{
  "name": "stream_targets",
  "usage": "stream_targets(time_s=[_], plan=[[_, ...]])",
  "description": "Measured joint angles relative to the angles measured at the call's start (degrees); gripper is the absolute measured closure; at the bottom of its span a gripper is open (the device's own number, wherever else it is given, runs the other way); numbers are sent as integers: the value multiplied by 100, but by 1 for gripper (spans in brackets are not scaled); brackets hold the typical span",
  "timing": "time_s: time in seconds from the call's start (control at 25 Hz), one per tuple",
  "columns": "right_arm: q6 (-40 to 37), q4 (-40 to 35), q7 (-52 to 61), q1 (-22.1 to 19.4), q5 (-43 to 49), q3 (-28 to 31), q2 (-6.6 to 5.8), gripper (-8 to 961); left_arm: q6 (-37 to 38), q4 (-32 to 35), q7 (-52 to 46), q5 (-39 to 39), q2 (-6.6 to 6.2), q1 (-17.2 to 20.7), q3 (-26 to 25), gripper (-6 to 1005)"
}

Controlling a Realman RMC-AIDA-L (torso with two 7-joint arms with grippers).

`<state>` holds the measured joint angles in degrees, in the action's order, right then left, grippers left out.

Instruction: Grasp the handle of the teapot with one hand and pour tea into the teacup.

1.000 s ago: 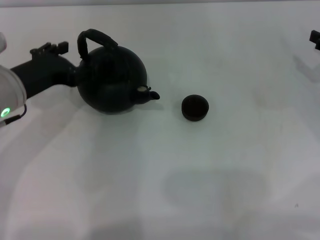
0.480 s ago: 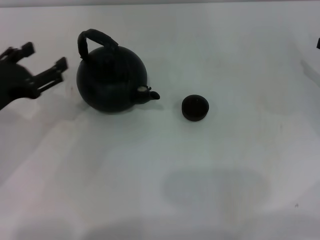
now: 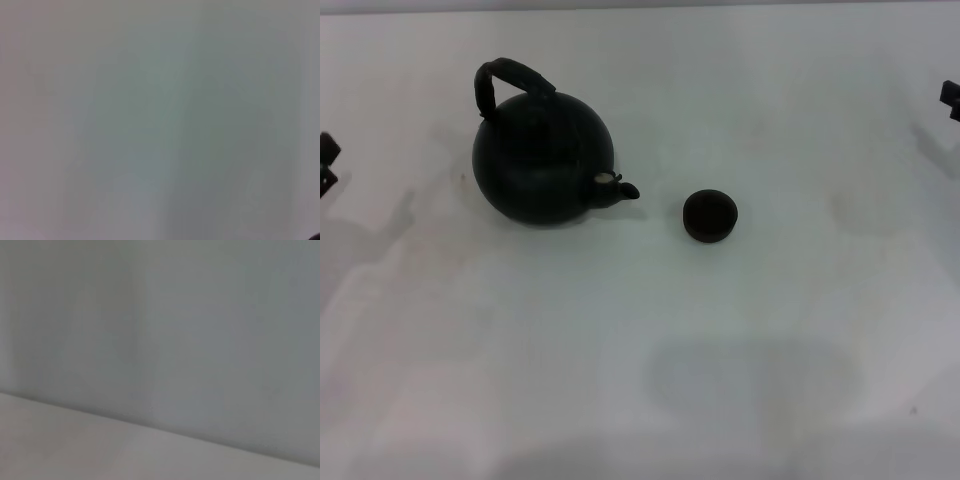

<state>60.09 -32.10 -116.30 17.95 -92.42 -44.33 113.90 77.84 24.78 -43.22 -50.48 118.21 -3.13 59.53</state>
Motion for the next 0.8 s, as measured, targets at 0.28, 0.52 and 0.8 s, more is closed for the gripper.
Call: stream_targets(time_s=[0.28,0.52,0.8], plan=[[-34,825,-1378,108,-946,338,104,201,-206,-674,867,51,44,-266,-135,119],[-117,1686,-2520,207,-2605,471,104,200,-228,-1176,914,66,72,-629,-336,119],[-310,1859,-3014,287,-3003,547,63,200,-244,-1632,916,216,109,-971,-380,119]])
